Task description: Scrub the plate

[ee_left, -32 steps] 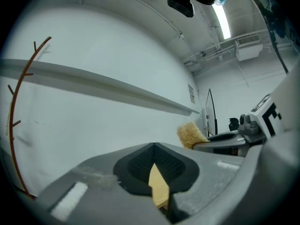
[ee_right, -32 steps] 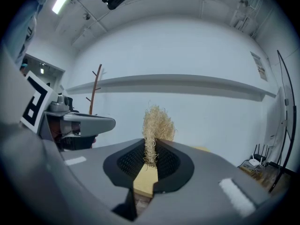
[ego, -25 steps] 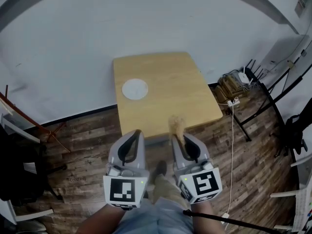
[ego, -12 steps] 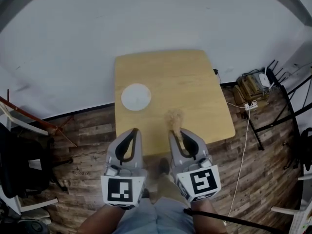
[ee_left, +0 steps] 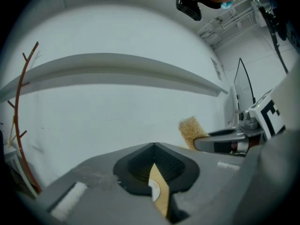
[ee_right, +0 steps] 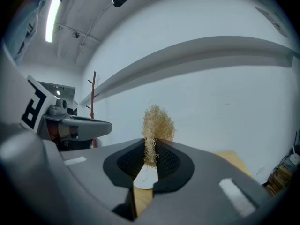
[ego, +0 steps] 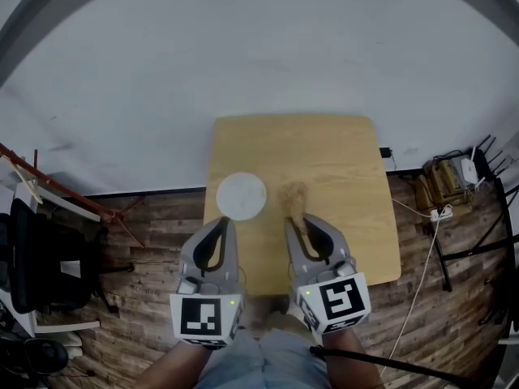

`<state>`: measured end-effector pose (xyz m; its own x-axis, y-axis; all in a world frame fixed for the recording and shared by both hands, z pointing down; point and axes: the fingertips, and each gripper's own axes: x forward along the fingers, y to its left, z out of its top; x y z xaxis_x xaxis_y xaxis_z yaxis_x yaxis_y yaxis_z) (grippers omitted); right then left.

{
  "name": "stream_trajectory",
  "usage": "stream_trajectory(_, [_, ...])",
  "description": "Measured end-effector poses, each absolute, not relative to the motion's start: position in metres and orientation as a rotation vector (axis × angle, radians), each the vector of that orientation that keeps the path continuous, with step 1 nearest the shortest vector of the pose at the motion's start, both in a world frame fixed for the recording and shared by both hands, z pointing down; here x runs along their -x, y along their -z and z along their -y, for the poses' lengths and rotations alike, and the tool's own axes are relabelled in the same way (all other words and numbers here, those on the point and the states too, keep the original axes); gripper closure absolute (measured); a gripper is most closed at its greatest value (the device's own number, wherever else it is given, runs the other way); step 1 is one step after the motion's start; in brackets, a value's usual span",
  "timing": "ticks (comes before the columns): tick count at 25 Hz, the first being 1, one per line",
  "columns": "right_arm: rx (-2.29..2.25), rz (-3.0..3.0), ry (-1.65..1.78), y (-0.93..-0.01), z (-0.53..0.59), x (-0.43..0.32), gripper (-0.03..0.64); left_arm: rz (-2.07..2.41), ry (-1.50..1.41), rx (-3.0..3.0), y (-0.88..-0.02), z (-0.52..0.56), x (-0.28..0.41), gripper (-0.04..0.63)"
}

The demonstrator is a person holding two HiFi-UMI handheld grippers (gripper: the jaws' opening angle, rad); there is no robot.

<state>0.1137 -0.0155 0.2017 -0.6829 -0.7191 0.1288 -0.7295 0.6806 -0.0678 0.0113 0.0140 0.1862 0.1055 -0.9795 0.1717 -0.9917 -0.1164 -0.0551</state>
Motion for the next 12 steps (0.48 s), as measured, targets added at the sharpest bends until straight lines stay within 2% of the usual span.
stream_trajectory(12, [-1.043,2.819,-0.171,-0.208,0.052,-0.070,0.574,2.119,-0.245,-2.120,-0.197,0.009,0.032,0.574])
